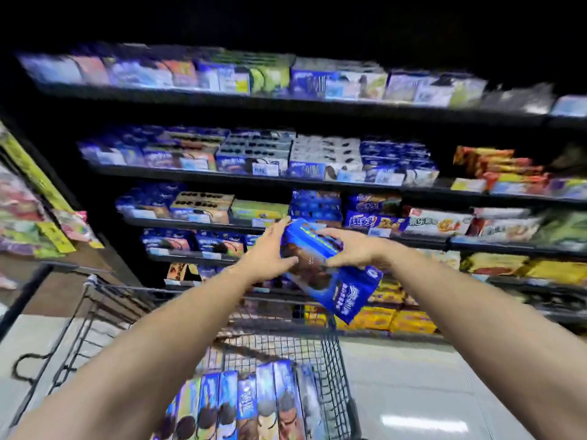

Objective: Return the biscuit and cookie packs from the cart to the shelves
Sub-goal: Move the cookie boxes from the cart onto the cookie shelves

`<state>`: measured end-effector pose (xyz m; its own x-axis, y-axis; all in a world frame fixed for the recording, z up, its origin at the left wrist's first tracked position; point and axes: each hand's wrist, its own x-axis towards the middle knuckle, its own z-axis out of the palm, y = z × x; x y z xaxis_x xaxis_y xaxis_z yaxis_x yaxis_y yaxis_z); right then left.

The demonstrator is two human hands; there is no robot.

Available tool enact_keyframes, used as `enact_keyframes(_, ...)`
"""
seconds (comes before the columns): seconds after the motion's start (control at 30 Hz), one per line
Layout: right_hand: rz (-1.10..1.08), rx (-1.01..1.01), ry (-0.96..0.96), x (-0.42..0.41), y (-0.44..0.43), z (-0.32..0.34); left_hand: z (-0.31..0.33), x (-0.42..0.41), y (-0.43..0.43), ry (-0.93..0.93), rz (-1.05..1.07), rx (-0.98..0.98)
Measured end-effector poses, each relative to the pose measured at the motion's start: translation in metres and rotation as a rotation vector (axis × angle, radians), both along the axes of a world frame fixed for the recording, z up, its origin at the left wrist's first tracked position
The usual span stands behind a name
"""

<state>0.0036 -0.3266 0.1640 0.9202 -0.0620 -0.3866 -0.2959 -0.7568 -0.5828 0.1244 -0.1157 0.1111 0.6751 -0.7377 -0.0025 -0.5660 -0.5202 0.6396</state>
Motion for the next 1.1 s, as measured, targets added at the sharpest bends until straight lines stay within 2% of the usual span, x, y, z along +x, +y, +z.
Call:
enact_keyframes(0.07, 0.038, -0.004, -0.017, 0.007, -0.010, 0.051, 0.046, 0.008, -0.008, 0.053, -0.046, -0.059)
enact_keyframes(0.13, 0.061, 0.011, -0.035, 0.011, -0.020, 0.095, 0.089, 0.015, -0.016, 0.183, -0.059, -0.181)
enact_keyframes(0.23, 0.044, 0.133, -0.092, 0.011, -0.032, 0.151, 0.143, 0.020, -0.022, 0.402, -0.050, -0.393)
enact_keyframes(0.3, 0.070, 0.205, -0.113, 0.014, -0.041, 0.182, 0.172, 0.023, -0.024, 0.479, -0.053, -0.508)
enact_keyframes(0.4, 0.094, 0.252, -0.130, 0.016, -0.046, 0.220, 0.204, 0.023, -0.025, 0.489, -0.058, -0.579)
enact_keyframes(0.57, 0.044, 0.174, -0.214, 0.016, -0.050, 0.254, 0.237, 0.020, -0.034, 0.483, -0.037, -0.725)
enact_keyframes(0.7, -0.015, 0.032, -0.293, 0.014, -0.066, 0.264, 0.250, 0.028, -0.032, 0.444, 0.067, -0.845)
enact_keyframes(0.77, -0.106, 0.047, -0.381, 0.014, -0.071, 0.266, 0.260, 0.031, -0.028, 0.396, 0.140, -0.893)
enact_keyframes(0.8, -0.165, 0.108, -0.433, 0.015, -0.072, 0.267, 0.265, 0.032, -0.025, 0.381, 0.176, -0.917)
enact_keyframes(0.93, -0.358, 0.579, -0.537, 0.021, -0.075, 0.270, 0.285, 0.035, -0.021, 0.418, 0.262, -0.995)
enact_keyframes(1.1, -0.449, 0.816, -0.565, 0.027, -0.061, 0.269, 0.301, 0.030, -0.025, 0.513, 0.377, -1.079)
